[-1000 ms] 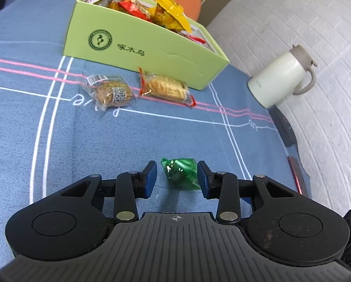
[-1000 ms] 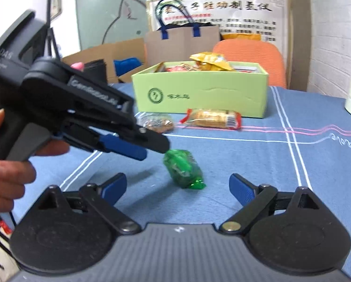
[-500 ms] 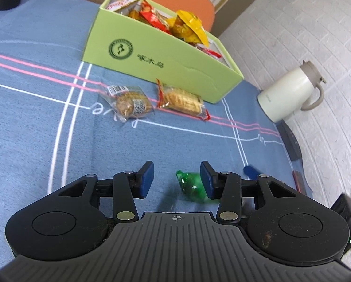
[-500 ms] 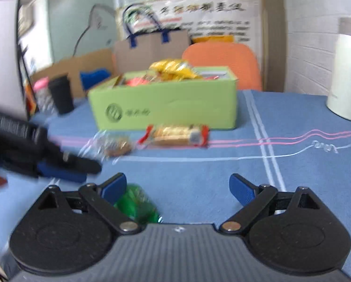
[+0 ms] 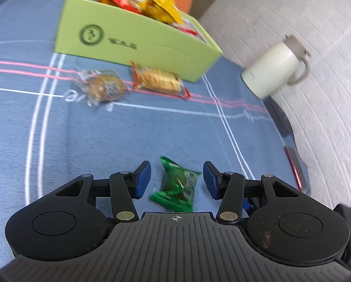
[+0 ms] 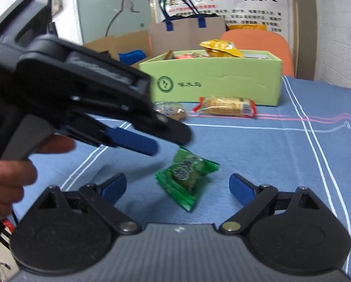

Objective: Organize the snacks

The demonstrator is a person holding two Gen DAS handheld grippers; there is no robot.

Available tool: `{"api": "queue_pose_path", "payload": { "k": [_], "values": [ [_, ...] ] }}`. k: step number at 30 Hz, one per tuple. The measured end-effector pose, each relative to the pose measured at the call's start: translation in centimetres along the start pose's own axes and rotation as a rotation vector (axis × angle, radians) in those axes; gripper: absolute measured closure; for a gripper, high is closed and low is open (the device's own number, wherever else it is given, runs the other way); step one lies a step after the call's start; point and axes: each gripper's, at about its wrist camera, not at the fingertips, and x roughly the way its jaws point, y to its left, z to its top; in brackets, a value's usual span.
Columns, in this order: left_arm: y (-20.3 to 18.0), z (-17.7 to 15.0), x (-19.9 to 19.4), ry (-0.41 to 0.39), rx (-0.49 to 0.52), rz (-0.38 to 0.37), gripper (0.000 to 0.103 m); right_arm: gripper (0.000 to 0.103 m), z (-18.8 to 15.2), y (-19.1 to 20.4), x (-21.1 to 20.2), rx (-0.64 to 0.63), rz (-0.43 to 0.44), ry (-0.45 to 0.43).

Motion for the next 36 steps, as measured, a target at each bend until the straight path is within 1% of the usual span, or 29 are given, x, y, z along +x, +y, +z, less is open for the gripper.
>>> {"api": "queue_pose_path", "payload": {
  "k": [2, 8, 10, 11, 12, 14, 15, 17, 19, 22, 25, 28, 30, 32, 35, 36],
  "values": [
    [-0.3, -0.2, 0.4, 0.014, 0.022, 0.004, 0.076, 0.023, 0.0, 0.1, 0.2, -0.003, 0.001, 0.009],
    [-0.2, -0.9, 1.5, 0.048, 0.022, 0.005, 0.078, 0.025, 0.1, -0.2, 1.1, 0.008, 0.006, 0.013],
    [0.0, -1.1, 1.7, 0.045, 0.024, 0.010, 0.088, 0.031, 0.1, 0.2, 1.4, -0.038, -0.006, 0.015],
    [0.0, -1.2, 1.7, 0.037, 0.027, 0.020, 0.091, 0.043, 0.1, 0.5, 1.4, -0.069, -0.004, 0.014],
    [0.1, -1.2, 1.7, 0.039, 0.015, 0.009, 0.100, 0.053, 0.2, 0.5, 1.3, -0.074, 0.007, 0.013],
    [0.0, -0.7, 1.4, 0.034, -0.008, -0.008, 0.101, 0.053, 0.8, 0.3, 1.0, -0.088, 0.009, 0.003],
    [-0.4, -0.2, 1.3, 0.023, 0.000, -0.015, 0.101, 0.053, 1.5, -0.1, 0.9, -0.095, 0.007, -0.008],
    [-1.6, 1.3, 0.9, -0.008, 0.032, -0.025, 0.101, 0.053, 3.2, -1.0, 0.7, -0.108, -0.001, -0.041],
    [-3.1, 3.8, 0.8, -0.048, 0.070, -0.039, 0.100, 0.053, 5.8, -2.2, 0.7, -0.132, -0.022, -0.083],
    [-5.0, 8.6, 0.8, -0.122, 0.114, -0.063, 0.100, 0.053, 10.4, -4.2, 1.4, -0.171, -0.064, -0.162],
    [-6.6, 13.8, 1.9, -0.178, 0.147, -0.050, 0.100, 0.052, 14.8, -6.9, 3.5, -0.163, -0.070, -0.196],
    [-7.0, 18.0, 4.2, -0.189, 0.152, -0.015, 0.099, 0.051, 18.0, -9.3, 6.7, -0.168, -0.071, -0.188],
    [-6.8, 20.1, 6.1, -0.178, 0.146, 0.007, 0.100, 0.051, 19.0, -10.7, 8.8, -0.164, -0.069, -0.170],
    [-6.2, 21.4, 8.1, -0.154, 0.145, 0.026, 0.100, 0.051, 19.5, -12.0, 10.7, -0.148, -0.056, -0.134],
    [-4.8, 22.3, 10.6, -0.122, 0.128, 0.039, 0.099, 0.049, 19.3, -13.1, 12.8, -0.139, -0.042, -0.098],
    [-4.5, 22.3, 11.0, -0.126, 0.127, 0.041, 0.098, 0.043, 19.2, -13.3, 13.1, -0.137, -0.051, -0.090]
  ]
}}
